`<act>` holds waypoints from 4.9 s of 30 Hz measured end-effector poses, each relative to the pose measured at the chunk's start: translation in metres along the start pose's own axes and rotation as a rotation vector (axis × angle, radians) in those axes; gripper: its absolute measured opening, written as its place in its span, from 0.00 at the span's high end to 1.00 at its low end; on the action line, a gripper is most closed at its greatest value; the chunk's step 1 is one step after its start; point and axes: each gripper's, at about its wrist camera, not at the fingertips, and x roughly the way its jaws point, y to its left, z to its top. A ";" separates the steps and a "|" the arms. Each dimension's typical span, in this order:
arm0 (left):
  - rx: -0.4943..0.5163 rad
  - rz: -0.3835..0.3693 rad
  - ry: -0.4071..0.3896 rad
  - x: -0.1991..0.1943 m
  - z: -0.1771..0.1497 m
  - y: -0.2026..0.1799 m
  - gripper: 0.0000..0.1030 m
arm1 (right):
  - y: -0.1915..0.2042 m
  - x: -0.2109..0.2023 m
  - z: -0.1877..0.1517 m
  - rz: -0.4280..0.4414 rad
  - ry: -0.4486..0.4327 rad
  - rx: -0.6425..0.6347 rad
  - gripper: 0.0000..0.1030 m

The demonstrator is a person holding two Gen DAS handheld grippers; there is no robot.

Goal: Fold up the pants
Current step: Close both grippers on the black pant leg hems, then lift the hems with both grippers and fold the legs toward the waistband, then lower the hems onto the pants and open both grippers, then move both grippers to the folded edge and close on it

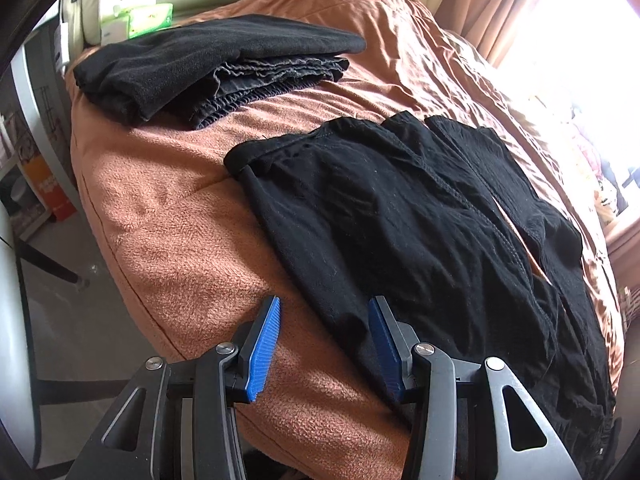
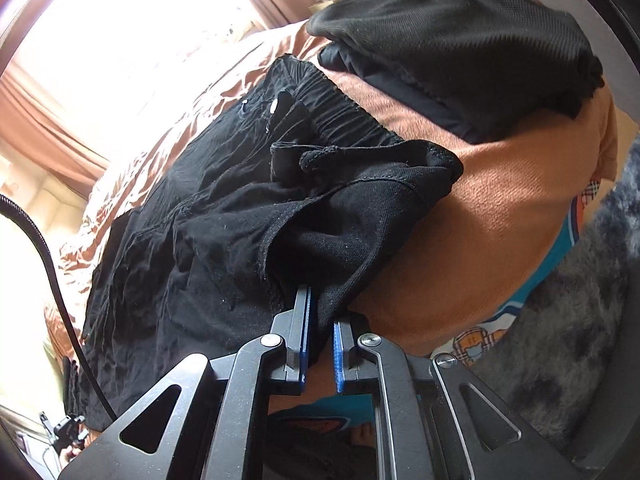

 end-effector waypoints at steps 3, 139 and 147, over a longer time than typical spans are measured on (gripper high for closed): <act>0.005 0.010 -0.007 0.006 0.005 -0.002 0.53 | -0.002 0.007 0.003 0.010 0.012 0.017 0.93; 0.188 0.003 -0.155 0.052 0.155 -0.156 0.26 | 0.114 0.052 0.093 -0.008 -0.109 -0.141 0.04; 0.141 -0.026 -0.094 0.078 0.153 -0.134 0.31 | 0.092 0.064 0.074 0.022 -0.061 -0.043 0.04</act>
